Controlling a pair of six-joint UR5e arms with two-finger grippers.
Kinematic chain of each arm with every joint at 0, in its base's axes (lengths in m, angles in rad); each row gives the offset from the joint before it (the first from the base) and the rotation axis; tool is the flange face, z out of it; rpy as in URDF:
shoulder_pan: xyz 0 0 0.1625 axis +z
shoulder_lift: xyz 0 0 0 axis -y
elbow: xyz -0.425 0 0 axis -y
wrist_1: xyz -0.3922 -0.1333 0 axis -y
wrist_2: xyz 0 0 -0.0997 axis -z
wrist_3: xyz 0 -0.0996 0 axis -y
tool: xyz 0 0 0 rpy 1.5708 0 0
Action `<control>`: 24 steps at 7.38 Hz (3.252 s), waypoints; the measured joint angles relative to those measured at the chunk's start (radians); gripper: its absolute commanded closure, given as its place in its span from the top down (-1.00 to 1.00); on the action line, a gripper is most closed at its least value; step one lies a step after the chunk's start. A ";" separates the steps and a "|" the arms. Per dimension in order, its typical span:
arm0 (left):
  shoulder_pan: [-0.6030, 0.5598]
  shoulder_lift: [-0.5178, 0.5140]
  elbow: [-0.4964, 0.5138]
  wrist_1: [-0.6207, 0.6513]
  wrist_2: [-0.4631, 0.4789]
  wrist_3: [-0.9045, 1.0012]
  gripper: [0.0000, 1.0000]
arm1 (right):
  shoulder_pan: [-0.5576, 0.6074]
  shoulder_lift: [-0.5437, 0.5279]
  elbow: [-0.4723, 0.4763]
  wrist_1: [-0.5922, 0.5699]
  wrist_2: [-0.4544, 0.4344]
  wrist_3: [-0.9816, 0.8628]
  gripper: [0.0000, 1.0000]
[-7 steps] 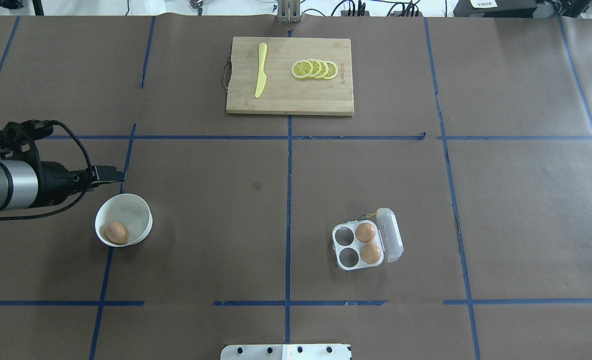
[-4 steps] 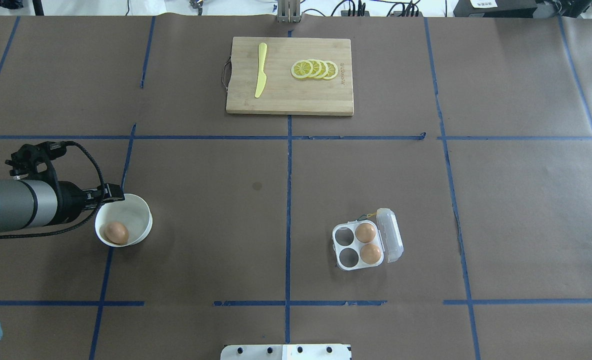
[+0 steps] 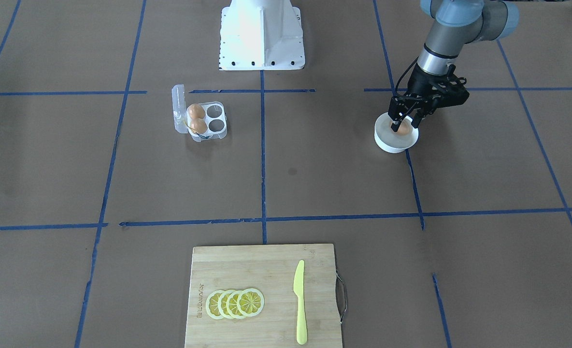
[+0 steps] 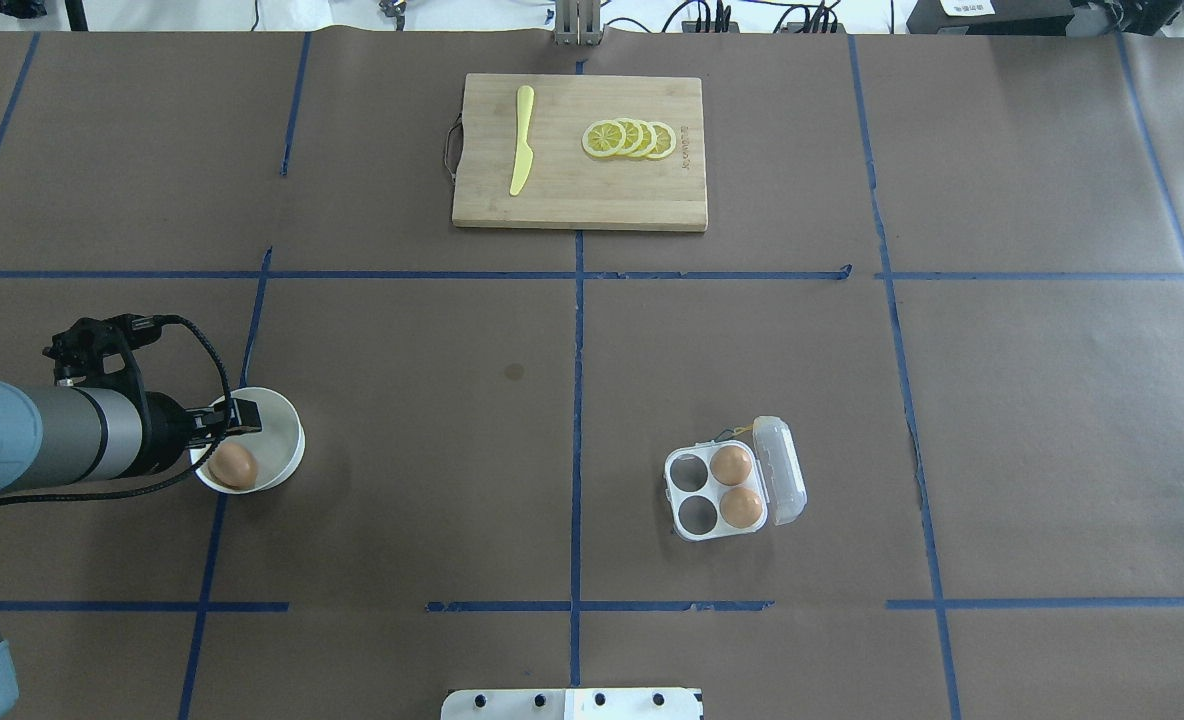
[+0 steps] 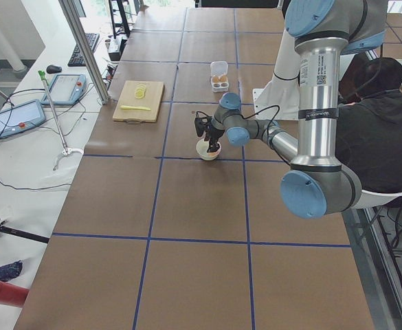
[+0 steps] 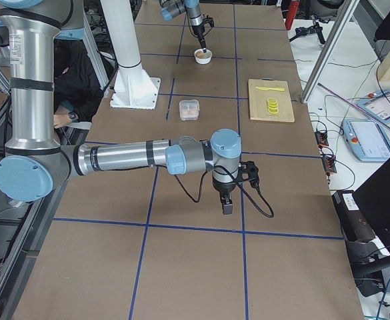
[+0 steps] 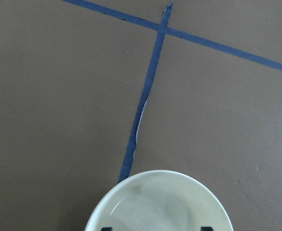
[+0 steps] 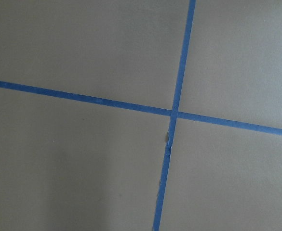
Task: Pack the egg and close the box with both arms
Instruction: 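Lower the left gripper into the bowl and grasp the brown egg, then lift the egg with the left gripper and carry it to the egg box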
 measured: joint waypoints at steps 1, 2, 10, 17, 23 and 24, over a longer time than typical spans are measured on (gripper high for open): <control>0.013 -0.004 0.001 0.008 0.000 0.000 0.37 | 0.000 0.000 -0.002 0.000 0.000 0.000 1.00; 0.021 -0.007 0.004 0.011 -0.001 0.000 0.37 | 0.000 0.000 -0.003 0.000 0.000 0.000 1.00; 0.041 -0.052 0.076 0.013 -0.001 0.044 0.37 | 0.000 -0.004 -0.006 0.000 0.000 0.000 1.00; 0.063 -0.053 0.077 0.011 0.013 0.070 -1.00 | 0.000 -0.009 -0.006 0.000 0.000 0.000 1.00; -0.052 -0.047 0.031 -0.292 0.187 0.599 -1.00 | 0.000 -0.009 -0.004 0.000 0.000 0.000 1.00; -0.049 -0.072 0.054 -0.432 0.190 0.701 -1.00 | 0.000 -0.009 -0.004 0.000 0.000 0.000 1.00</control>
